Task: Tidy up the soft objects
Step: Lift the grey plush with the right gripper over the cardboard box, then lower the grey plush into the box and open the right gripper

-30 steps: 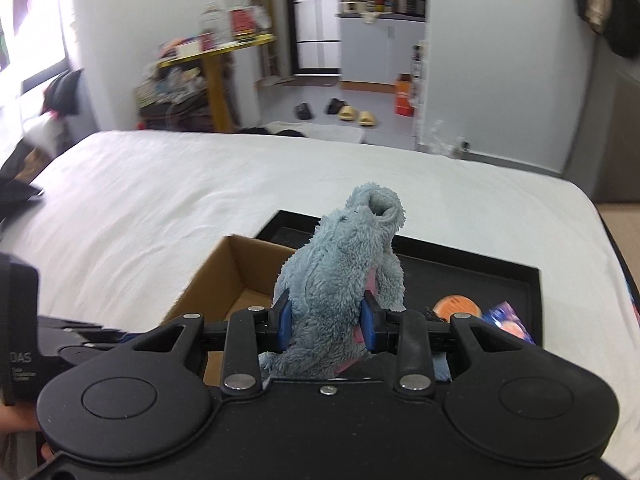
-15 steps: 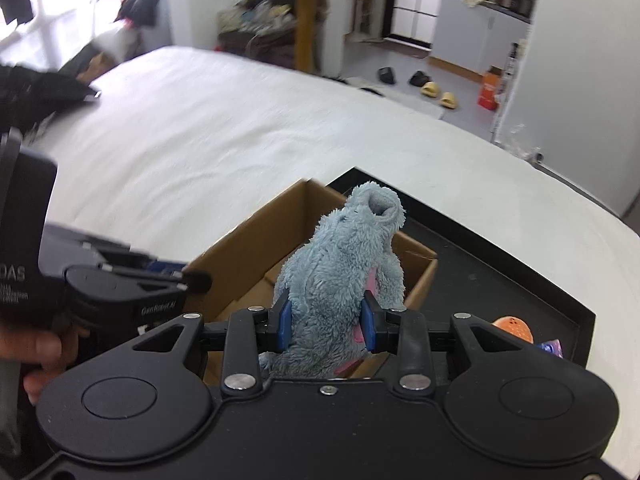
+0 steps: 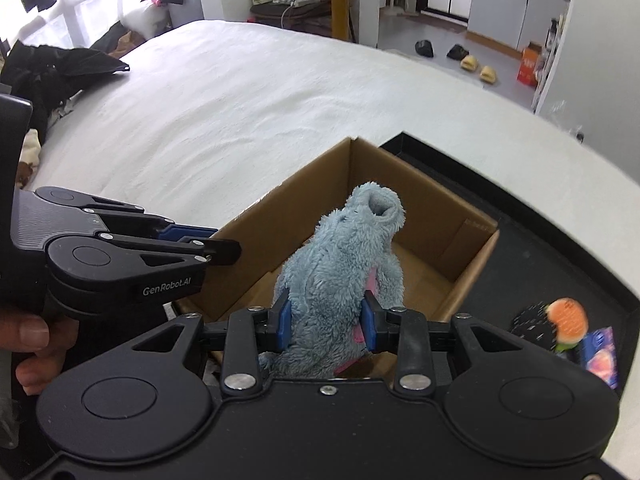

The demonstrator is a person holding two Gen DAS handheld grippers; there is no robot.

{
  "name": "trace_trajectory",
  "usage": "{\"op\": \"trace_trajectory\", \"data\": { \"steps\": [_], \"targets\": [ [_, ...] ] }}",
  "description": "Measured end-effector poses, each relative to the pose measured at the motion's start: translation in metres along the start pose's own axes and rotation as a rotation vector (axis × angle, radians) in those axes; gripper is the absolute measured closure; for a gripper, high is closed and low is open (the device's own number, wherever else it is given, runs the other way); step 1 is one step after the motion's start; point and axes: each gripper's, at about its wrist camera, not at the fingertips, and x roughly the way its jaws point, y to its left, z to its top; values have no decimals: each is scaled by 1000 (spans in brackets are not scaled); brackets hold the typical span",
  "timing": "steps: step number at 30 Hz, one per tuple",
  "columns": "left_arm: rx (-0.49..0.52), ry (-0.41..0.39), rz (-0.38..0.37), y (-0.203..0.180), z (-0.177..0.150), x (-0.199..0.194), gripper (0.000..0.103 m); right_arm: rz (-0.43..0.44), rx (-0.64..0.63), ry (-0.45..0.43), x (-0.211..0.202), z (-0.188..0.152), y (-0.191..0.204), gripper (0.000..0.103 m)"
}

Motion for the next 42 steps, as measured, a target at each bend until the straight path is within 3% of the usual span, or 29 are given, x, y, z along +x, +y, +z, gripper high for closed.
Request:
{"op": "trace_trajectory", "data": {
  "steps": [6, 11, 17, 27, 32, 34, 42],
  "targets": [
    [5, 1, 7, 0, -1, 2, 93, 34, 96, 11, 8, -4, -8, 64],
    [5, -4, 13, -1, 0, 2, 92, 113, 198, 33, 9, -7, -16, 60],
    [36, -38, 9, -5, -1, -9, 91, 111, 272, 7, -4, -13, -24, 60],
    [90, -2, 36, -16, -1, -25, 89, 20, 372, -98, -50, -29, -40, 60],
    [99, -2, 16, -25, 0, -40, 75, -49, 436, -166, -74, -48, -54, 52],
    [115, -17, 19, -31, -1, -47, 63, -67, 465, -185, -79, -56, -60, 51],
    [153, -21, 43, -48, -2, -55, 46, -163, 603, -217, -81, -87, -81, 49]
  ]
}}
